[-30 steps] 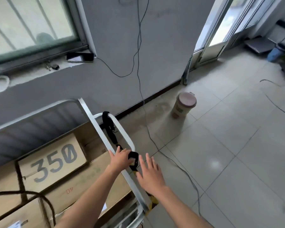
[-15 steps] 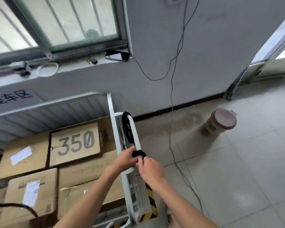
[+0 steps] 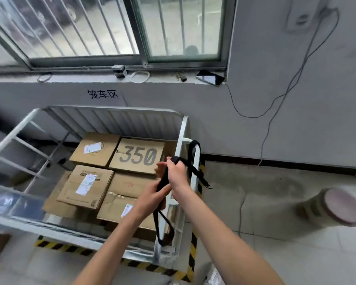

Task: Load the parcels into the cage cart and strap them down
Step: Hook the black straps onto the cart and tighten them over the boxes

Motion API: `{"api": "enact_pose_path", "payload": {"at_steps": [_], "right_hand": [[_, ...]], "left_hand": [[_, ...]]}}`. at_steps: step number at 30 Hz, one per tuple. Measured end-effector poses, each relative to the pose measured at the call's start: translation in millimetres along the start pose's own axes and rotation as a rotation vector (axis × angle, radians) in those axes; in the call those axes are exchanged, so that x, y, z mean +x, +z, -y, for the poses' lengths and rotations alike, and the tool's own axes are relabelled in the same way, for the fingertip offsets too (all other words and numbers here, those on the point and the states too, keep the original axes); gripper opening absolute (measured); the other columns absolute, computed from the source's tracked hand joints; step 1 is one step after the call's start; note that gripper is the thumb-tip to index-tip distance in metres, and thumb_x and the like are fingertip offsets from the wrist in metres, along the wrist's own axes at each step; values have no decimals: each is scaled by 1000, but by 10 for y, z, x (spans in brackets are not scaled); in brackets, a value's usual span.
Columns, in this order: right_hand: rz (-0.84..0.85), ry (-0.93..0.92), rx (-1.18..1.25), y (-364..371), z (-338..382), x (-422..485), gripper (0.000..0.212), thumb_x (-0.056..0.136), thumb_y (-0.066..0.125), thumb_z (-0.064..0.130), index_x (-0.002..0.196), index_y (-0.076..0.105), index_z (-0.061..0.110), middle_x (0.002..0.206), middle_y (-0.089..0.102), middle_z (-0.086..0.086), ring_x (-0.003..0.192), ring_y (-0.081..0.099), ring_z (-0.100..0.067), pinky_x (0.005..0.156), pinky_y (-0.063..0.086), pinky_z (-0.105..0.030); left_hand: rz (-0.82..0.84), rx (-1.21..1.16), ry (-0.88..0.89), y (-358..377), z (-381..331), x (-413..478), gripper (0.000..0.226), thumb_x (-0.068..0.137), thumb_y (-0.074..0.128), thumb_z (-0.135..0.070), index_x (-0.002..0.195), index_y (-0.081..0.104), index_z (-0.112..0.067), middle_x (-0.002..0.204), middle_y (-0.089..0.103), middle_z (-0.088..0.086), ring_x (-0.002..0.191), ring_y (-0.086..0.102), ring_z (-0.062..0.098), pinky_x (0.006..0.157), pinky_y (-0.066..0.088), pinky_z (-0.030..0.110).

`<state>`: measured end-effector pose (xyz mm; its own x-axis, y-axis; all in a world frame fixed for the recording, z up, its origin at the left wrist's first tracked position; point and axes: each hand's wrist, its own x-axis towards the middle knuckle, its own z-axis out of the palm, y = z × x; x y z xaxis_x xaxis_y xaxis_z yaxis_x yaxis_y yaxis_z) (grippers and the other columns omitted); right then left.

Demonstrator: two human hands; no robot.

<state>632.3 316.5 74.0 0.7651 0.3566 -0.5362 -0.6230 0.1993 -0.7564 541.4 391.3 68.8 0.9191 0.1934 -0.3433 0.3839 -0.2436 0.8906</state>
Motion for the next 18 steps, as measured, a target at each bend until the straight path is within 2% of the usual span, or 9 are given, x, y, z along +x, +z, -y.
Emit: {"api": "enact_pose_path", "payload": {"at_steps": [3, 5, 9, 12, 15, 18], "right_hand": [[36, -21, 31, 278, 140, -26, 10, 105, 43, 16, 102, 51, 10, 81, 63, -9, 58, 62, -16, 51, 50, -27], [75, -25, 15, 490, 171, -53, 12, 105, 45, 16, 108, 51, 5, 76, 60, -7, 53, 55, -13, 46, 44, -25], [209, 12, 41, 1002, 150, -252, 11, 106, 46, 15, 101, 53, 8, 72, 52, -4, 50, 44, -10, 46, 35, -22], [324, 8, 47, 1387, 82, -513, 14, 105, 46, 15, 100, 57, 10, 72, 54, -2, 52, 43, -10, 48, 35, -21], [431, -6, 17, 1696, -86, -808, 14, 104, 49, 18, 104, 61, 10, 74, 57, -1, 53, 44, -10, 47, 36, -22], [527, -32, -8, 1902, -257, -1101, 14, 104, 51, 21, 106, 60, 10, 75, 58, -1, 54, 45, -11, 47, 38, -22]], "left_hand": [[-64, -43, -37, -100, 80, -399, 34, 96, 63, -37, 81, 57, -7, 57, 59, 13, 50, 56, 25, 54, 42, 33], [-95, -72, -42, -215, 162, -724, 36, 91, 65, -41, 79, 57, -7, 56, 58, 11, 48, 55, 23, 53, 41, 31], [-76, -131, -118, -495, 511, -1460, 30, 94, 66, -29, 72, 54, -13, 55, 53, -2, 47, 52, 14, 49, 42, 25], [-9, -120, -224, -702, 924, -2032, 28, 89, 68, -34, 75, 55, -13, 60, 55, 3, 50, 57, 16, 52, 45, 27], [103, -110, -381, -908, 1311, -2531, 27, 90, 67, -32, 71, 56, -18, 64, 59, 3, 57, 62, 18, 58, 49, 27], [169, -143, -529, -1082, 1544, -2894, 23, 92, 65, -24, 72, 58, -17, 66, 63, -4, 63, 64, 8, 67, 49, 21]]}}
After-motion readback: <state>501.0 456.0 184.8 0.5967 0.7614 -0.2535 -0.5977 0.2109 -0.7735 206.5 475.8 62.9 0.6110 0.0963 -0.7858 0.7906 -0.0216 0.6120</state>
